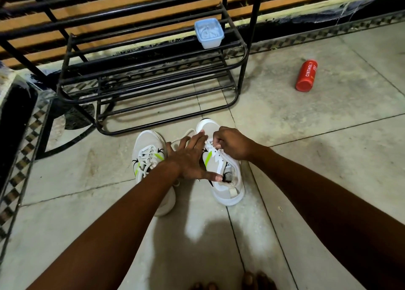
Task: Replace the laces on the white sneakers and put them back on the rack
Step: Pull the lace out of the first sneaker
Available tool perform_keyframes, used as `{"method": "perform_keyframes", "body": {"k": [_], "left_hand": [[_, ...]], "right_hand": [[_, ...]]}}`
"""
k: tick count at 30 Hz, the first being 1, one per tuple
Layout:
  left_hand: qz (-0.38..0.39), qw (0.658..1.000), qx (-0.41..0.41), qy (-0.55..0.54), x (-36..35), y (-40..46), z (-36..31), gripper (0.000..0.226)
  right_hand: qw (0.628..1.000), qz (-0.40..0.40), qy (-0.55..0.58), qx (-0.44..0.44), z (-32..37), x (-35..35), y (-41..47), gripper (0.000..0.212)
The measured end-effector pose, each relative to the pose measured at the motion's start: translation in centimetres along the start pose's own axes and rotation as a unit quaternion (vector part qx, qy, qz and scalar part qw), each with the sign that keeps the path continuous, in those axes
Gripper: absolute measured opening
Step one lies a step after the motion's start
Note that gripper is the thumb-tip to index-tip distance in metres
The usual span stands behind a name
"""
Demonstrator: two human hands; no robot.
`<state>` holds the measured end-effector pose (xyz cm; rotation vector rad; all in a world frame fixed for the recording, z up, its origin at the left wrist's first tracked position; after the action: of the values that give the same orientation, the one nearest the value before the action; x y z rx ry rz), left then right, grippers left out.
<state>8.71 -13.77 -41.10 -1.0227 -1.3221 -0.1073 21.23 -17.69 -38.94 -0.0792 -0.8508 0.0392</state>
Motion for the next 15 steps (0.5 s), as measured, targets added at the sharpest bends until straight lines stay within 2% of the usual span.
{"method": "perform_keyframes", "body": {"k": [3, 8, 15], "left_hand": [[-0.007, 1.0, 0.001, 0.005, 0.03, -0.01, 0.03, 0.147], [-0.014, 1.0, 0.002, 0.009, 0.18, 0.07, 0.11, 0.147], [-0.028, 1.0, 0.0, 0.006, 0.4, -0.3, 0.02, 0.145]], "right_hand": [[1.0, -0.017, 0.016, -0.005, -0.27, 0.07, 0.1, 0.026], [0.999, -0.014, -0.021, 0.03, 0.2, 0.04, 0.34, 0.005], [0.999, -0.039, -0.002, 0.017, -0.66, 0.28, 0.52, 0.021]]}}
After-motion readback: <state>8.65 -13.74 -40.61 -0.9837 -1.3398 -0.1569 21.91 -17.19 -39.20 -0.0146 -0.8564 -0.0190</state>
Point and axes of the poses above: each hand's wrist, its own y-axis towards the middle knuckle, its own x-axis out of the back of the hand, z = x × y, the point moved 9 cm from there along y, towards the middle knuckle, and after that the axes turned 9 degrees about x, right-handed, at the moved point
